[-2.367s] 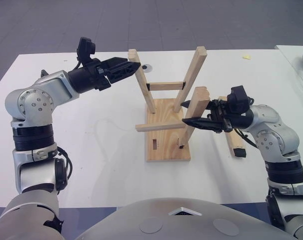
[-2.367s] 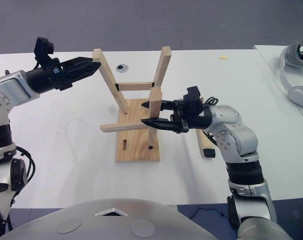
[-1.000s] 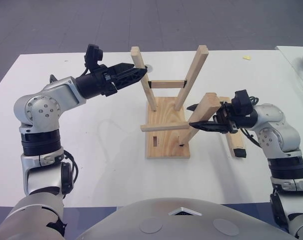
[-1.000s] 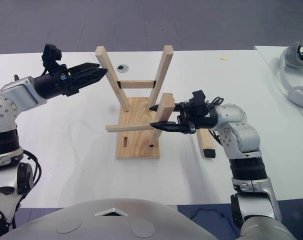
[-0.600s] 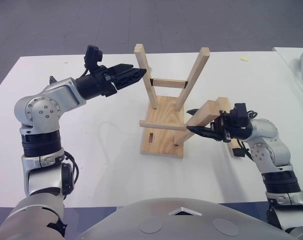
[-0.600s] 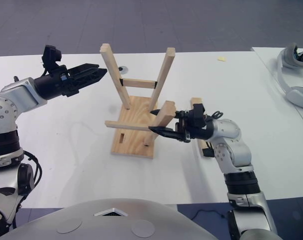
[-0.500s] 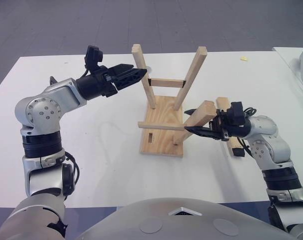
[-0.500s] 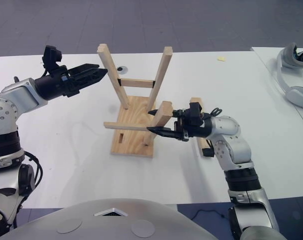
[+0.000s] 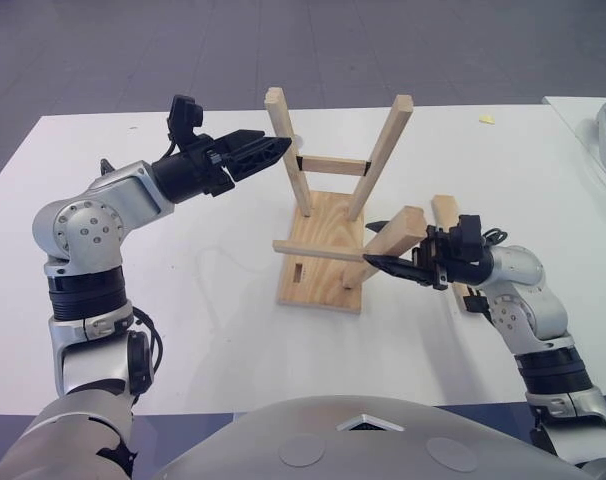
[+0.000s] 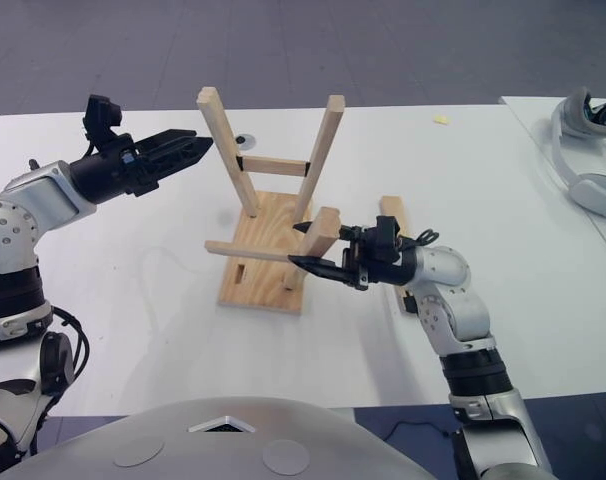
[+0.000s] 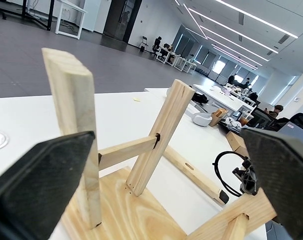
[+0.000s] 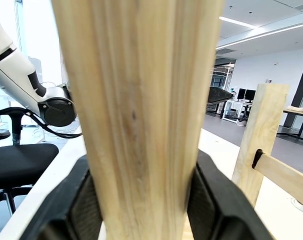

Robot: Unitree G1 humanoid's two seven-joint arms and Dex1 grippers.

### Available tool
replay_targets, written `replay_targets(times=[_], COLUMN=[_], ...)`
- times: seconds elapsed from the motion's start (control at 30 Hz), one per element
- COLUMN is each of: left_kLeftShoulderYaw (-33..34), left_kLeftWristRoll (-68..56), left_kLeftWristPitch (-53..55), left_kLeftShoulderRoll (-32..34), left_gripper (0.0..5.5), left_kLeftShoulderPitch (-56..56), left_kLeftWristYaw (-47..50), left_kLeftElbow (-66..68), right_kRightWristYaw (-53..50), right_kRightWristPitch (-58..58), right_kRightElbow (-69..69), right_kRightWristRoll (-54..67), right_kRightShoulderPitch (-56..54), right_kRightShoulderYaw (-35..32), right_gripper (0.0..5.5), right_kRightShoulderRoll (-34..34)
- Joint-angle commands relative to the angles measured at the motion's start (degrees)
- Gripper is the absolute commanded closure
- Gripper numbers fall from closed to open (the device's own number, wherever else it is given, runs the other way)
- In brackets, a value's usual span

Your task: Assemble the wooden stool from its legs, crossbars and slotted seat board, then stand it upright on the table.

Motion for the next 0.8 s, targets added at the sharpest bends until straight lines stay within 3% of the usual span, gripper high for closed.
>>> replay_targets(times=[0.03, 0.17, 0.27, 0.43, 0.8], left_kLeftShoulderYaw=[0.02, 0.09, 0.07, 0.16, 0.66], left_kLeftWristRoll=[0.1, 0.19, 0.13, 0.08, -0.19], left_kLeftWristPitch=[-0.48, -0.56, -0.56, -0.67, -0.74], left_kLeftShoulderRoll=[-0.5, -0.96, -1.28, -1.47, -2.06], left_gripper=[0.1, 0.1, 0.1, 0.1, 0.1], left_kLeftShoulderPitch=[0.28, 0.55, 0.56, 0.63, 1.19], left_kLeftWristYaw=[0.72, 1.03, 1.28, 1.51, 2.06], left_kLeftElbow=[-0.79, -0.91, -0.9, -0.79, -1.27], right_kRightWristYaw=[-6.61, -11.95, -10.16, -12.63, -12.22], right_kRightWristPitch=[11.31, 13.02, 14.61, 6.78, 12.36], right_kRightElbow=[5.29, 3.53, 3.28, 5.64, 4.74], right_kRightWristRoll=[-5.14, -9.16, -6.75, -13.57, -9.42], right_kRightShoulderPitch=[2.32, 1.67, 2.4, 2.83, 3.55], right_kRightShoulderYaw=[2.43, 3.19, 4.16, 5.64, 6.69], right_gripper=[3.45, 3.45, 3.45, 3.45, 3.45], right_kRightShoulderRoll=[-1.61, -2.76, -2.94, -2.58, -5.06])
